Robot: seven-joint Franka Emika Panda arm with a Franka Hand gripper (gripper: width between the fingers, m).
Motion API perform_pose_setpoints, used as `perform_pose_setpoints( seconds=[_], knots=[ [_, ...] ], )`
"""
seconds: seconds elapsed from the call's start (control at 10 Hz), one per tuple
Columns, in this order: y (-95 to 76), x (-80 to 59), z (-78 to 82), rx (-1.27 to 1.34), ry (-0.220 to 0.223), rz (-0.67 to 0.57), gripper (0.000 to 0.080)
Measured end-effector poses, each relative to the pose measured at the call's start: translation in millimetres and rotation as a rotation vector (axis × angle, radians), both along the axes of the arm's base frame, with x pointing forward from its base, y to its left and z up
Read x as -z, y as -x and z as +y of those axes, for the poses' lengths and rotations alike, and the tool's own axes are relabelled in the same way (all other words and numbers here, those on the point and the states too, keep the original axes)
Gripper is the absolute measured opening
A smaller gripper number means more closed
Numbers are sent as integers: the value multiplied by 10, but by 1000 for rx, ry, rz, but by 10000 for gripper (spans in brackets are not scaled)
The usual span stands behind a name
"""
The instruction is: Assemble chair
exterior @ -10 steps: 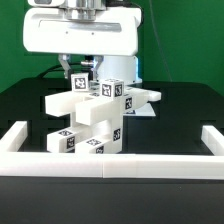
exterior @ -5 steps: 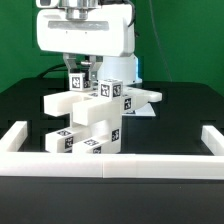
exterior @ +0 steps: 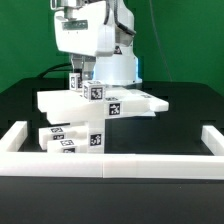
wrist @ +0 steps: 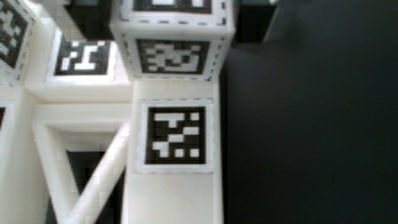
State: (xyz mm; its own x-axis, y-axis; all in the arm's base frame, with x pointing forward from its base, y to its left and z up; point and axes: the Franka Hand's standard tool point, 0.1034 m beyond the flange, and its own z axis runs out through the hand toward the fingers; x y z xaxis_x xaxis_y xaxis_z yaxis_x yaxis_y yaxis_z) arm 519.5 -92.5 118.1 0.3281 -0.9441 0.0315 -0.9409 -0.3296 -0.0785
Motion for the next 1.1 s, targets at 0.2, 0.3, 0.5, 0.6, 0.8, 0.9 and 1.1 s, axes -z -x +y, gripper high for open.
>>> perform_pose_setpoints(
  seconds=[0.2, 0.3, 0.5, 0.6, 0.8, 0.9, 1.1],
  knots=[
    [-1, 0, 7, 30, -2, 0, 284],
    [0, 1, 7, 10, -1, 0, 442],
    [-1, 1, 16, -62, 12, 4, 576],
    [-5, 0, 35, -160, 24, 4, 576],
    [-3, 1, 25, -308, 38, 4, 647],
    [-3, 1, 23, -369, 43, 5, 647],
    [0, 1, 19, -538, 59, 9, 649]
  ],
)
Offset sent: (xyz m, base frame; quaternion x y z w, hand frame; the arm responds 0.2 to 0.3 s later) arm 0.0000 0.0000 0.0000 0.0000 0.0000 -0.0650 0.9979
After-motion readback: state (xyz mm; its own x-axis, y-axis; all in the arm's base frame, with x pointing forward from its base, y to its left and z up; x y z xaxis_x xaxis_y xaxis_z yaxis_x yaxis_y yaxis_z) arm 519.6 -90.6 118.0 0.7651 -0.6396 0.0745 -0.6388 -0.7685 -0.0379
